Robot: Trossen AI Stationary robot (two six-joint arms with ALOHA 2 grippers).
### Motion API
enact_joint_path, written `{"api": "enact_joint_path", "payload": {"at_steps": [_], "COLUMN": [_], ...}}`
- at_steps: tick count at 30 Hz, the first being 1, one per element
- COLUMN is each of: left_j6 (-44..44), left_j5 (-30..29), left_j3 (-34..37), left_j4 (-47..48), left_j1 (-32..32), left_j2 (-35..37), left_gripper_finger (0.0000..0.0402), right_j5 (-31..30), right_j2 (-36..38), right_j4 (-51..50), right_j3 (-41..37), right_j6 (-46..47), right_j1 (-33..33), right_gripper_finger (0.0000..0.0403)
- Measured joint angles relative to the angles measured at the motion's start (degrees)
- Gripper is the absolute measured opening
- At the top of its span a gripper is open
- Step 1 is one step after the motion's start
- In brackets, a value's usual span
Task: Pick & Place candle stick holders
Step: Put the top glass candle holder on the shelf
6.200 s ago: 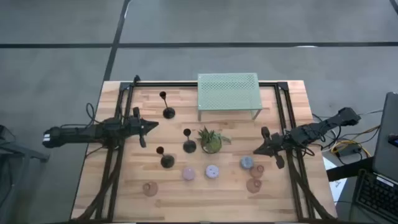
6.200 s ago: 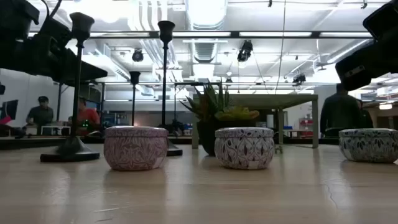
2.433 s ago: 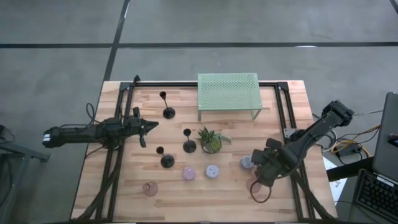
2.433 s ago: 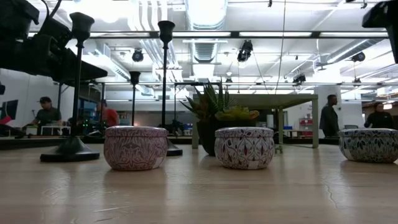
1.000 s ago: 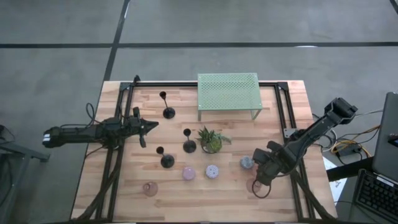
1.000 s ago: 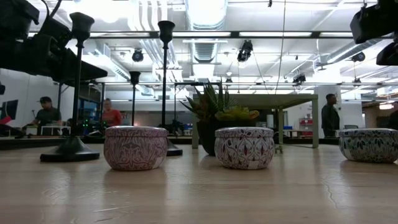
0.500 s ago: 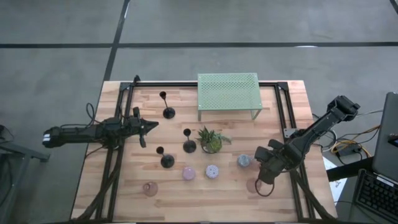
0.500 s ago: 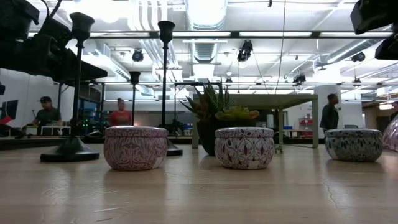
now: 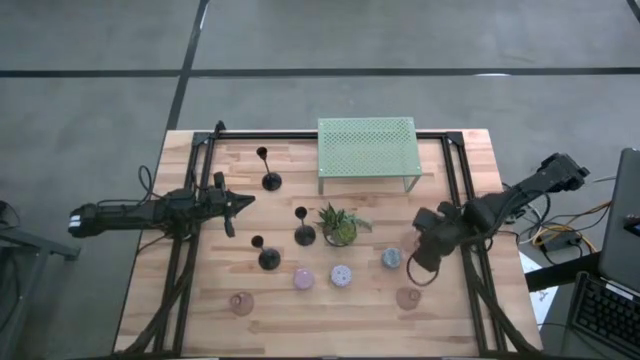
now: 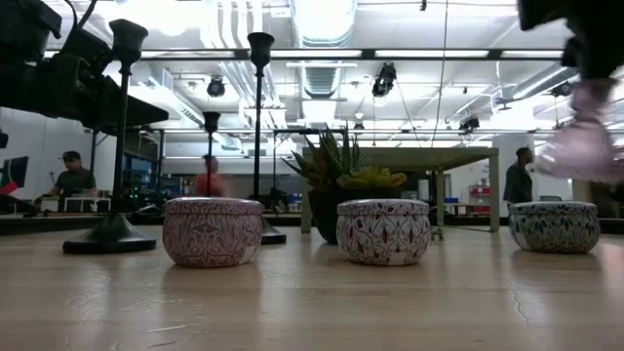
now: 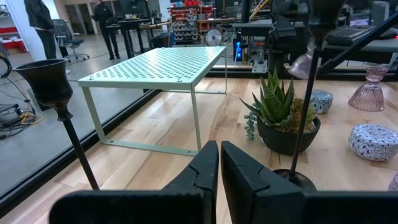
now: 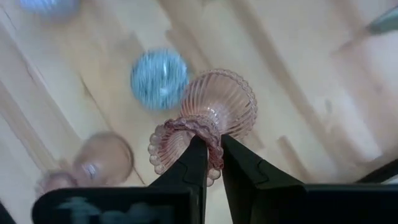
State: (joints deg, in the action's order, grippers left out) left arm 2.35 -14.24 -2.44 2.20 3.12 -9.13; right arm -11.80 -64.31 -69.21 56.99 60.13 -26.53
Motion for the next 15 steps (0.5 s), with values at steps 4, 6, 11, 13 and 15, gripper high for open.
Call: {"api": "enact_joint_path", "payload": {"at_steps": [4, 6, 11, 13, 15], "left_j6": [0.00, 0.00, 0.00, 0.00, 0.00], "left_j5": [0.00, 0.00, 0.00, 0.00, 0.00], "left_j3": [0.00, 0.00, 0.00, 0.00, 0.00], "left_j4": [0.00, 0.00, 0.00, 0.00, 0.00], "left_j1": [-0.01, 0.02, 0.02, 0.01, 0.01], "left_j2": [0.00, -0.01, -0.02, -0.02, -0.02], "left_gripper_finger": [0.0023, 0.0023, 0.0023, 0.0023, 0.0023], "right_j5": [-2.42, -3.26, -3.52, -3.43, -3.04], "right_j2": [3.26, 4.62, 5.86, 5.45, 4.65], "right_j4": [0.17, 0.15, 0.34, 0.60, 0.60], "right_j3": [3.91, 6.14, 11.57, 13.83, 15.92], "right_j6": [-4.56, -7.29, -14.29, -17.51, -20.45], "right_j1": [6.58, 10.71, 23.28, 28.68, 33.93], "right_gripper_finger": [0.0028, 0.0028, 0.0028, 0.0028, 0.0028]}}
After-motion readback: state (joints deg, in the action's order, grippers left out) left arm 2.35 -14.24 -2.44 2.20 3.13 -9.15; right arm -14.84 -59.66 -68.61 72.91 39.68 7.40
